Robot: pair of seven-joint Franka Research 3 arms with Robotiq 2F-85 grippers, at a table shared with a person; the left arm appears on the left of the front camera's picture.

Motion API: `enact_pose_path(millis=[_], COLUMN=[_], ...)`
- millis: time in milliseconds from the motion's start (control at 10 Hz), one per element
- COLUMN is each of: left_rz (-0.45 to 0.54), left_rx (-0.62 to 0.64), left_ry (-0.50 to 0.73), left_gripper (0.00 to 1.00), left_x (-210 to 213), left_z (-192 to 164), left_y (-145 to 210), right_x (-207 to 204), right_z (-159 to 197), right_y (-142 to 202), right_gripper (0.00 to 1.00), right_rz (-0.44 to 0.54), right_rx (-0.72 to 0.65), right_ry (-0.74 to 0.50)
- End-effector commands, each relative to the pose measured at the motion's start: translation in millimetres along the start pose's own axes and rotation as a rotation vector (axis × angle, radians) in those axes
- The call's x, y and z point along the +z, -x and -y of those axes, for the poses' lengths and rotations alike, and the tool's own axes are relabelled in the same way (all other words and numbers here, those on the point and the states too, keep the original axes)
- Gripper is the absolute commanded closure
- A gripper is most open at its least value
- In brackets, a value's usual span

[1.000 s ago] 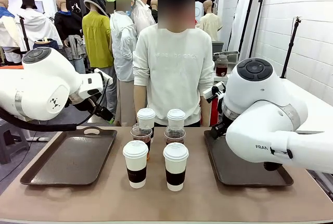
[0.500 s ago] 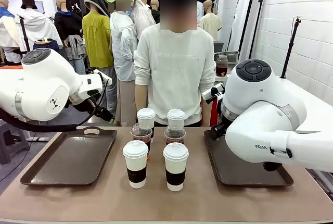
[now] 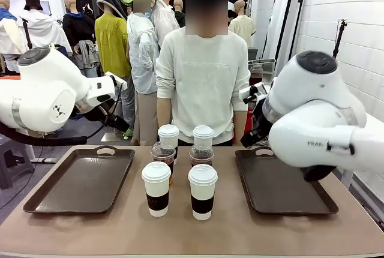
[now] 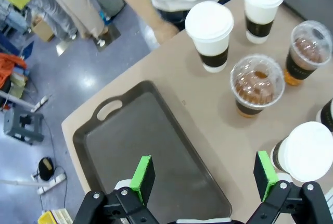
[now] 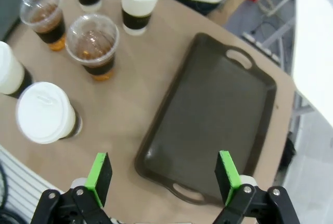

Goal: Distribute the coffee onto the tray.
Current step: Pick up one iced Americano and place it on the right Handle tray.

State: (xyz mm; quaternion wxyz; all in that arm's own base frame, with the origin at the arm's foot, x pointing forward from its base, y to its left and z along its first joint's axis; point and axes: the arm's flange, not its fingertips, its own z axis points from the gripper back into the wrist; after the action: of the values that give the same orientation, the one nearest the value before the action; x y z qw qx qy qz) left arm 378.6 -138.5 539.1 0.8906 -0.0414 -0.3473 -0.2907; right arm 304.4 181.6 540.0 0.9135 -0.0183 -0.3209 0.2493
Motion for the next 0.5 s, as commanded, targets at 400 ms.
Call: enact_pose_path(millis=[400], left_rz=[0.257], left_rx=[-0.163], left_ry=[0.319], left_gripper=[0.00], left_x=[28.8], left_z=[-46.5], left_y=[21.5], right_x=[28.5], right_z=[31.8], right_y=[6.3], right_gripper=[0.00], right_rz=[0.163], right_rx=[0.110], right_ry=[-0.276])
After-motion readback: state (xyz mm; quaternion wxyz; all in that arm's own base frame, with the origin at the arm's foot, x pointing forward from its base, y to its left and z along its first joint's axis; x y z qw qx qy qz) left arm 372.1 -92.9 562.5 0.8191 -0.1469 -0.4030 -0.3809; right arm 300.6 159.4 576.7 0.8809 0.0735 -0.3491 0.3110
